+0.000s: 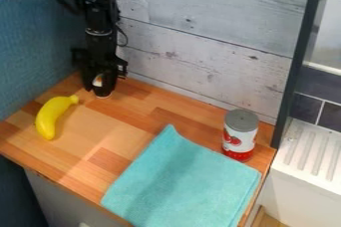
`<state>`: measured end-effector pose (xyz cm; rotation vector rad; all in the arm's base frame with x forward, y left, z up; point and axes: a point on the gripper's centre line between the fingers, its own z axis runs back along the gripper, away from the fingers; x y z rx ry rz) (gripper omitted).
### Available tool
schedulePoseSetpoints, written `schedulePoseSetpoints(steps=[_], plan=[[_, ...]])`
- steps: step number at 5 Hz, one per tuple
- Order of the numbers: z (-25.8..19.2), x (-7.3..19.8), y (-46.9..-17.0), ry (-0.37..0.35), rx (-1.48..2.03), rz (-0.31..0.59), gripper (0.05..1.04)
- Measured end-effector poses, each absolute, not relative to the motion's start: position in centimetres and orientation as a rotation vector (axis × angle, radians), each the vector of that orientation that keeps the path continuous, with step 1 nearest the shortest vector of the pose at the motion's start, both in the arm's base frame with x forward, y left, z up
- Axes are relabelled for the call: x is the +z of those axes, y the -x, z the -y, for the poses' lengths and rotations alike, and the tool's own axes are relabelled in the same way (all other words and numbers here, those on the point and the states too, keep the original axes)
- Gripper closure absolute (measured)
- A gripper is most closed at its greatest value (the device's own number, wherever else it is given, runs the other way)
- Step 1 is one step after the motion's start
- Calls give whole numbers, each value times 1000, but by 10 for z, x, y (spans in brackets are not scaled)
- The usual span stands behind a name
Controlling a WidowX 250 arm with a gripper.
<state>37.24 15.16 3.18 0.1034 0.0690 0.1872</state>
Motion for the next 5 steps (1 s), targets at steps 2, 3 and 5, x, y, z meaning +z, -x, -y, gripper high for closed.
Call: schedulePoseSetpoints(steps=[2, 3, 5], plan=[[-139, 74, -352, -95, 219, -116, 594], [-104, 108, -346, -165, 241, -46, 594], [-13, 120, -341, -209, 143, -49, 594]])
